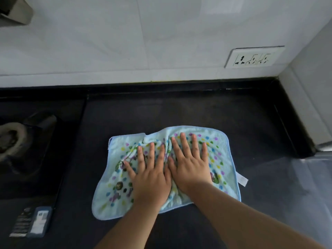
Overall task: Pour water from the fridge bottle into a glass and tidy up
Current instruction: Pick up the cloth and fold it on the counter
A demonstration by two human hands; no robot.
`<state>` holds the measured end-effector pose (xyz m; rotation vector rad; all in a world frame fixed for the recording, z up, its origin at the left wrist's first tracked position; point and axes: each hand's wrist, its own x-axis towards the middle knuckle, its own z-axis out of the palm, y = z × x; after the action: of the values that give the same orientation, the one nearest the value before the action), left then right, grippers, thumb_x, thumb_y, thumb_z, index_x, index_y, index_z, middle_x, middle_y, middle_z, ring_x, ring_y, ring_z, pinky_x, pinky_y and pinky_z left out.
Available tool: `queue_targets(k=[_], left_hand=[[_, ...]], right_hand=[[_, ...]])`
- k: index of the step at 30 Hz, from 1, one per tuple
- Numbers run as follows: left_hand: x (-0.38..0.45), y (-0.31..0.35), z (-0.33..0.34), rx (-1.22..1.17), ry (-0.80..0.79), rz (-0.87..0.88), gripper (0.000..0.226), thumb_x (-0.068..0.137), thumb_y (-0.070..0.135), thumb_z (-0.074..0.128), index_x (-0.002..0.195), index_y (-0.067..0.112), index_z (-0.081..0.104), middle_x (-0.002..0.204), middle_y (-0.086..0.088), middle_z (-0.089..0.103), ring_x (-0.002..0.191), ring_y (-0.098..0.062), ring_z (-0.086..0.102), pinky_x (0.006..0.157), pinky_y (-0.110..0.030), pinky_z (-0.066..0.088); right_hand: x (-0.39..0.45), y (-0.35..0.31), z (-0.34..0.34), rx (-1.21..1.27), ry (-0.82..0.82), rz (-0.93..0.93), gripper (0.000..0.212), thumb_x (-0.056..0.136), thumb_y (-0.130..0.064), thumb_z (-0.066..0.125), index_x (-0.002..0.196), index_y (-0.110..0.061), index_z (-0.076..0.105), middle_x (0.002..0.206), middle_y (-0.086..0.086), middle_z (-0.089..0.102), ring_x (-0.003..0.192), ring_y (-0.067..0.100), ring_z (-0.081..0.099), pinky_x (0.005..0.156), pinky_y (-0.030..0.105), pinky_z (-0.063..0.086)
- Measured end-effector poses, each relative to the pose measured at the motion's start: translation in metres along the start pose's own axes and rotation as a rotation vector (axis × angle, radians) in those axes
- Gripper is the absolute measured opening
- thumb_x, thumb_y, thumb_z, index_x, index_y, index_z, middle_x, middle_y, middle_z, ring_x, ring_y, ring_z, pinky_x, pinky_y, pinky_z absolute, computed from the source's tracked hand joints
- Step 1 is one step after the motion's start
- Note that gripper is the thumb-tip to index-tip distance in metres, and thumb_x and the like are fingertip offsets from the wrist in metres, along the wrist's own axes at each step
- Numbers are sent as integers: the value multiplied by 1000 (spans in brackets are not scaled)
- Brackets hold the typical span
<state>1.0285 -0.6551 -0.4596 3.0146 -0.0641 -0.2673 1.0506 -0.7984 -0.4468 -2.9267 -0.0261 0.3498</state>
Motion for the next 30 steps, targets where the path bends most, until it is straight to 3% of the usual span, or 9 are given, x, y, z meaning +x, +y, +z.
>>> queue_targets(k=[4, 6, 9, 13, 16, 23, 30], left_hand=[[78, 16, -15, -15, -50, -3, 61, 104, 58, -1, 161, 42, -18, 173, 6, -20, 158, -32, -24, 117, -76, -7], [111, 36, -20, -44, -42, -41, 64, 102, 60, -4, 160, 40, -21, 173, 3, -22, 157, -35, -26, 116, -75, -11], [135, 81, -19, -67, -34, -26, 69, 102, 62, -4, 163, 32, -17, 173, -4, -19, 157, -40, -23, 115, -74, -13], [136, 156, -13, -105, -32, 145, 66, 106, 53, 3, 166, 26, -7, 175, -5, -12, 158, -39, -19, 115, -73, -14], [138, 177, -9, -91, -44, 249, 65, 107, 52, 6, 166, 28, -2, 175, 0, -10, 159, -35, -18, 116, -72, -14], [162, 119, -17, -90, 14, 327, 60, 105, 56, 12, 164, 44, 12, 175, 10, 2, 162, -22, -7, 122, -63, -11], [155, -42, -36, 21, -2, 33, 70, 98, 71, 6, 162, 47, -10, 173, 11, -15, 161, -23, -15, 124, -64, -8]], right_hand=[[62, 8, -12, 63, 34, 57, 61, 105, -51, 4, 162, -39, -15, 171, -13, -21, 155, 19, -29, 126, 52, -13], [88, 26, -22, 80, 50, 88, 61, 105, -50, 5, 163, -39, -11, 171, -15, -17, 156, 15, -25, 127, 49, -11], [109, 69, -35, 78, 95, 140, 63, 105, -51, 12, 164, -38, -4, 173, -14, -9, 158, 11, -16, 129, 43, -7], [97, 143, -43, 37, 139, 339, 70, 101, -59, 18, 164, -38, -2, 174, -11, -4, 160, 14, -8, 130, 44, 0], [89, 169, -45, 17, 148, 402, 73, 99, -61, 18, 164, -37, -5, 174, -8, -5, 160, 15, -10, 130, 44, -2], [113, 117, -37, 9, 128, 473, 78, 98, -60, 10, 166, -23, -6, 174, 4, -9, 159, 29, -13, 129, 51, -2], [128, -22, -18, 9, 70, 80, 78, 100, -63, 7, 165, -23, -9, 173, 1, -15, 157, 29, -22, 127, 51, -10]])
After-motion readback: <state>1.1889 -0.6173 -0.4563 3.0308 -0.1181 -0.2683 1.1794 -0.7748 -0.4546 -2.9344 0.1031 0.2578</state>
